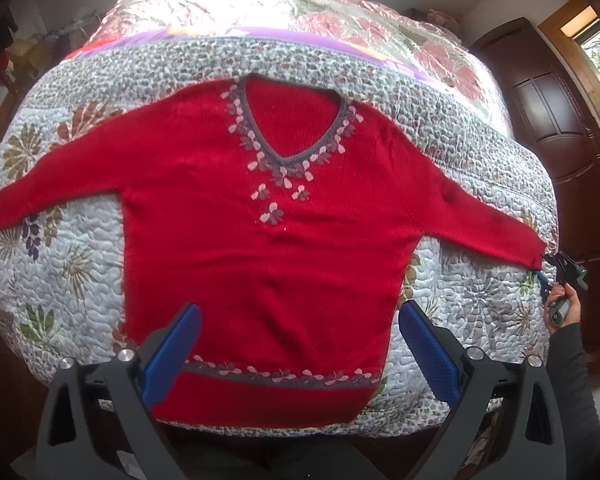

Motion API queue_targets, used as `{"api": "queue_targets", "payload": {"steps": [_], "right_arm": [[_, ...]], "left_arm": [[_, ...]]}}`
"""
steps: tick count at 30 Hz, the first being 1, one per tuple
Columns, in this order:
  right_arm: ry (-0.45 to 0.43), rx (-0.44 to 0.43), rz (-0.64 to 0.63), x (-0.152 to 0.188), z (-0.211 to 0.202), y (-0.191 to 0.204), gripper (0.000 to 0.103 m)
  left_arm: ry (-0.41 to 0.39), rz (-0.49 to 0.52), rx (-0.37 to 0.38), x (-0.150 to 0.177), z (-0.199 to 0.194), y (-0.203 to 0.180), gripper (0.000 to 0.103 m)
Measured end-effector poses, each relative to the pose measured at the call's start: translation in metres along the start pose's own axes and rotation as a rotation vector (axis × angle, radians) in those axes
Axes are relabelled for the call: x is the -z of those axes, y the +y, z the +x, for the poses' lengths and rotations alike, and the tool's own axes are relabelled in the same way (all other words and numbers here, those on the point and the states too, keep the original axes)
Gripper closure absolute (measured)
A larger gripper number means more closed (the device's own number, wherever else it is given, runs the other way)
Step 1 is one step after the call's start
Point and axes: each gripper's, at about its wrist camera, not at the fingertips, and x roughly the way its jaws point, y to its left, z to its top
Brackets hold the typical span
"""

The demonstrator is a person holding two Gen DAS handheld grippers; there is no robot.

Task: Fold small clothes
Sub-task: 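Reach the right tool to the sweater's sleeve cuff and grasp it, then lift the cuff with the right tool and fold the sleeve across the chest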

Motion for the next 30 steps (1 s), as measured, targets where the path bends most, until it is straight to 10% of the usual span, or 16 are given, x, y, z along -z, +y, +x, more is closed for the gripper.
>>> {"api": "queue_targets", "payload": {"steps": [1,14,30], "right_arm": [[0.01,-0.006,-0.004,0.001,0.006,0.003,0.097],[-0.089,-0.07,-0.308,0.056,-0.05,0.111,0.098],[-0.136,-0.159,-0.698,0.206,-0.116,0.257,0.098]], "left_arm": [[0.007,-0.009,0.001,0.002,0.002,0.002,0.004],[-0.006,-0.12,0.073,0.015,-0.007,0.053,0.004],[-0.077,-0.178,0.138,0.01,-0.028,0.141,0.004]]}}
